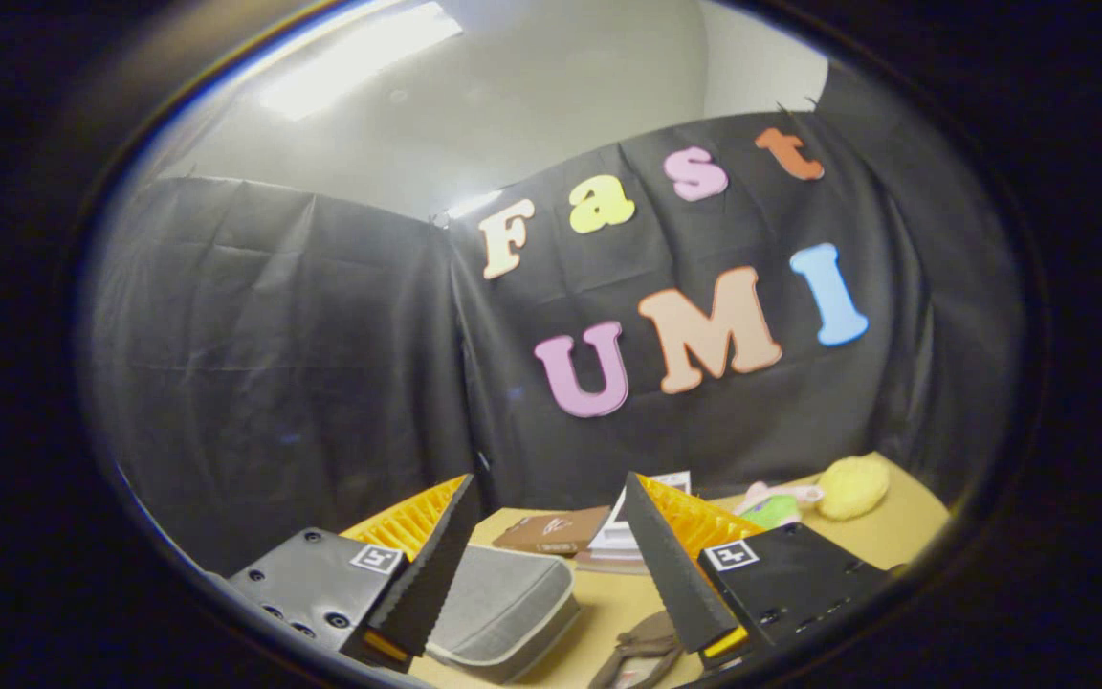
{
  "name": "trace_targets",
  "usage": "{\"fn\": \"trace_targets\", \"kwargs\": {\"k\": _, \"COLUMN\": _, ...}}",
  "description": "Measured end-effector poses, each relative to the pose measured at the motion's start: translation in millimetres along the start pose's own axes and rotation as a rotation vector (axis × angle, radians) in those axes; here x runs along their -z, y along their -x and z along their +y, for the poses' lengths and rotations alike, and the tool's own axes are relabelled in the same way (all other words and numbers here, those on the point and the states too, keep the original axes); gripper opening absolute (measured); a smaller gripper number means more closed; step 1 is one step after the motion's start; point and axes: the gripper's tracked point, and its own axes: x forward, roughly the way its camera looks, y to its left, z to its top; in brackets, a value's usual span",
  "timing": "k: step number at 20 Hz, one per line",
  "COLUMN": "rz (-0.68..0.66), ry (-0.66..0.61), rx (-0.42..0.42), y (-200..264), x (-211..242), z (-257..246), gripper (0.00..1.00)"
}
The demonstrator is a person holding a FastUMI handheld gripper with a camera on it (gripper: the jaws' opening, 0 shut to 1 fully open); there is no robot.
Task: Open the storage box then place both shoes into the box .Put the left shoe in first, then the right shoe, with the right side of both shoes facing outward in a uniform manner.
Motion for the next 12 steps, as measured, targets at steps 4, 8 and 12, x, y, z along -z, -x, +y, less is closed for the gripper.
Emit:
{"fn": "trace_targets", "kwargs": {"k": 4, "rz": 0.148, "ry": -0.244, "rx": -0.018, "y": 0, "x": 43, "z": -2, "gripper": 0.97}}
{"fn": "trace_targets", "kwargs": {"k": 8, "rz": 0.255, "ry": -0.455, "rx": -0.031, "y": 1, "x": 79, "z": -6, "gripper": 1.0}}
{"fn": "trace_targets", "kwargs": {"k": 12, "rz": 0.377, "ry": -0.635, "rx": -0.055, "y": 8, "x": 124, "z": -2, "gripper": 0.98}}
